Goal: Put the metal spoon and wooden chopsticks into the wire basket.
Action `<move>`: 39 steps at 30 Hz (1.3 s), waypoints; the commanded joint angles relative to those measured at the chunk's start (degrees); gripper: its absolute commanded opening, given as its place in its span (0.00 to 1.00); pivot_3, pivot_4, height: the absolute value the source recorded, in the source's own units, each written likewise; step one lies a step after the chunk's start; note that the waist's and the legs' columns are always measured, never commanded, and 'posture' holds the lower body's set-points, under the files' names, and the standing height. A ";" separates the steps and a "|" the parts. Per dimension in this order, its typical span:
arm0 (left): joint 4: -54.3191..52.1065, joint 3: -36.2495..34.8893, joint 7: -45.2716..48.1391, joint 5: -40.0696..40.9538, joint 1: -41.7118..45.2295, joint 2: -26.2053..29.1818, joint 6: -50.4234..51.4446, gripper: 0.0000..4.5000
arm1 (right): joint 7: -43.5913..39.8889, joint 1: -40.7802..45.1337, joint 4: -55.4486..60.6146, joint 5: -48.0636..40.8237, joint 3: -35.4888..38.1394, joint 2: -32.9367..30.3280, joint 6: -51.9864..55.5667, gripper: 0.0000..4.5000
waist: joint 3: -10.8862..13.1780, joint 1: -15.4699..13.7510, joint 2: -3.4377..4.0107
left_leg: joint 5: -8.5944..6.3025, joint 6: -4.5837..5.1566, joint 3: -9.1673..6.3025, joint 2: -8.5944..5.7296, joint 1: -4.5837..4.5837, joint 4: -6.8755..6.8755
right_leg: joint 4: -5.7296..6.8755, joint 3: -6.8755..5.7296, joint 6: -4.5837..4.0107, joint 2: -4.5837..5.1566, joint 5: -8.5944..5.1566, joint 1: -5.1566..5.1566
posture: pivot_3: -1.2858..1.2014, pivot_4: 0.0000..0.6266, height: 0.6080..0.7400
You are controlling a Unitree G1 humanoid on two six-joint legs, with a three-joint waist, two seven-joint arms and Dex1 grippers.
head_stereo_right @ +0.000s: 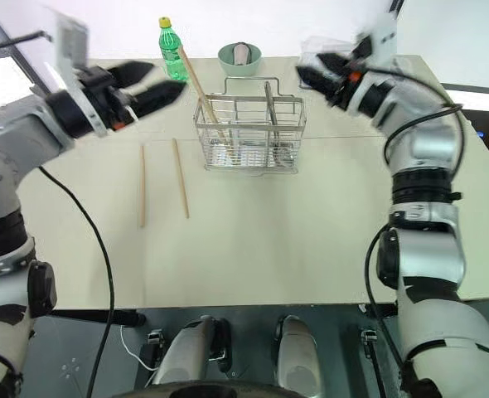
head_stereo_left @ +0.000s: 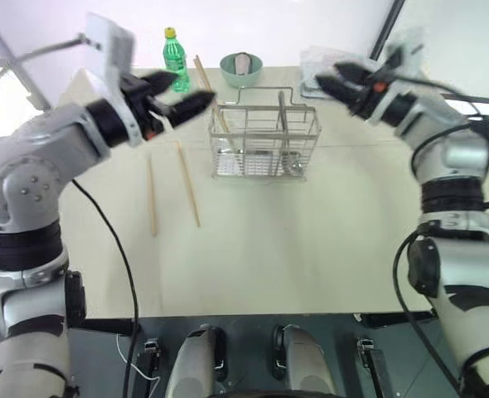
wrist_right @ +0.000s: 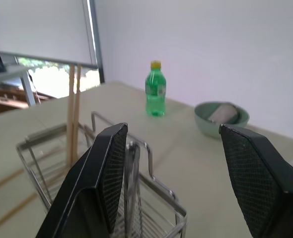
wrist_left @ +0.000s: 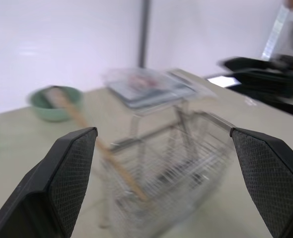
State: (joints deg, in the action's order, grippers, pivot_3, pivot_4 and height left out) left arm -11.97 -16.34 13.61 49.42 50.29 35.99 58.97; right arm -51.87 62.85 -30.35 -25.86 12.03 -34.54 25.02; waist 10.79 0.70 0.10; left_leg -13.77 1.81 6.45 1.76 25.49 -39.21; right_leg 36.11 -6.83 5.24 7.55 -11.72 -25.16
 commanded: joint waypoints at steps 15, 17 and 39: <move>26.57 0.44 -21.43 -19.49 7.92 -6.92 18.23 1.00 | -14.61 -23.72 34.76 -19.24 2.69 -11.84 21.96 0.66 | 0.01 -0.35 -0.20 | -0.02 0.01 -0.01 -0.03 -0.05 0.00 | 0.00 -0.02 0.01 0.02 0.00 0.03 | 0.52 0.24 0.75; 30.34 2.20 -20.59 -22.11 7.87 -7.45 15.66 1.00 | -14.57 -25.61 36.37 -19.17 3.00 -12.17 21.29 0.66 | 0.03 -0.37 -0.24 | -0.02 0.01 0.00 -0.02 -0.03 0.00 | 0.00 -0.02 0.01 0.02 0.00 0.01 | 0.52 0.24 0.75; 72.14 4.95 -9.44 -35.89 18.95 -11.15 -12.28 0.47 | -8.74 -31.49 41.01 -23.00 7.80 -12.99 21.44 0.68 | 0.12 -1.50 -0.42 | -0.20 0.29 0.03 -0.01 0.02 0.00 | -0.03 -0.05 -0.02 0.12 0.03 -0.09 | 0.52 0.24 0.75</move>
State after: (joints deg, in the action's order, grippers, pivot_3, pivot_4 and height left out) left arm 59.36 -10.66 3.41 13.92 67.81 24.74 47.74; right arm -60.81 31.05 8.86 -47.63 18.18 -46.49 47.37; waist 10.91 -0.80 -0.31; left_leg -13.97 2.10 6.48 1.75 25.52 -39.21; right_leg 36.08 -6.88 5.22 7.67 -11.69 -25.25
